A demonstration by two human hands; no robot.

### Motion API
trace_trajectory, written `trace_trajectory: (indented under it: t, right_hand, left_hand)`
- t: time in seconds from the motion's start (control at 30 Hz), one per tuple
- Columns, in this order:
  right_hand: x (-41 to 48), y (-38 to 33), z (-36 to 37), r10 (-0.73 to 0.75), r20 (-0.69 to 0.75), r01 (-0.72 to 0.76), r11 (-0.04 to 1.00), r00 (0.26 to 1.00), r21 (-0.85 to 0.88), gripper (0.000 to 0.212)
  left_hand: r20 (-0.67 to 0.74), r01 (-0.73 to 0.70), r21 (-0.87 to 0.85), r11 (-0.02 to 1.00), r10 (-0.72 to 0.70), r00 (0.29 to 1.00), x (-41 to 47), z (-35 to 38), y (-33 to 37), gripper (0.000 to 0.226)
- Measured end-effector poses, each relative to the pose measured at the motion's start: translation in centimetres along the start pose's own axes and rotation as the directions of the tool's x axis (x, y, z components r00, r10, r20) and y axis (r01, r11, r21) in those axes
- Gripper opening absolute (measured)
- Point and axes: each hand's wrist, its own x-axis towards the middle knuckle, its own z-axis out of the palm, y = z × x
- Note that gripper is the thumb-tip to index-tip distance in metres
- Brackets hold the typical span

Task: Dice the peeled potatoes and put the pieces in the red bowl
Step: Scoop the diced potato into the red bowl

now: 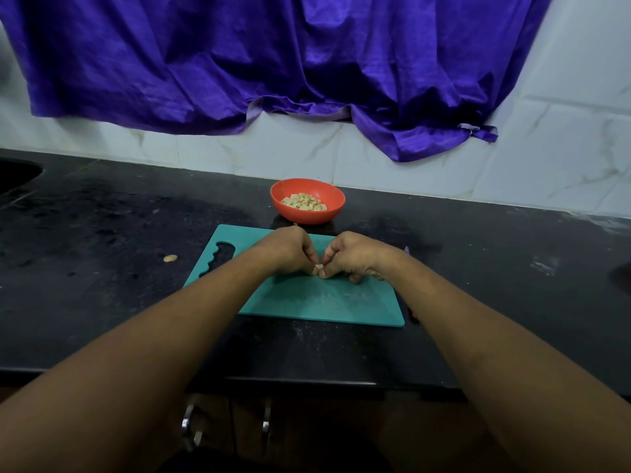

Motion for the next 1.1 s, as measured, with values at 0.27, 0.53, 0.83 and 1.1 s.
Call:
trace_trajectory:
  t: [0.27,0.53,0.83,1.1]
  right_hand:
    - [-0.2,-0.1,0.2,-0.031,0.019,0.032,0.995,0.999,-0.093,0.013]
    - [-0.6,-1.2,0.6,-0.039,0.02,0.042,0.977,0.999,-0.21,0.006]
    - [-0.9,-0.1,0.9,0.014,-0.126,0.027,0.948,0.992,0.317,0.013]
    - [-1.8,0.1,0.7,0.146,0.046,-0.119,0.547,0.988,0.829,0.019]
  left_hand:
    - [0.052,-0.022,0.058,0.998,0.019,0.998,0.1,0.0,-0.3,0.005]
    - [0.041,-0.037,0.054,0.998,0.035,0.999,-0.3,0.0,-0.3,0.006]
    - [0.107,0.045,-0.187,0.981,-0.025,0.994,-1.1,-0.9,-0.4,0.003]
    - [0.02,0.046,-0.469,0.882,-0.042,0.999,-1.6,-2.0,-0.1,0.005]
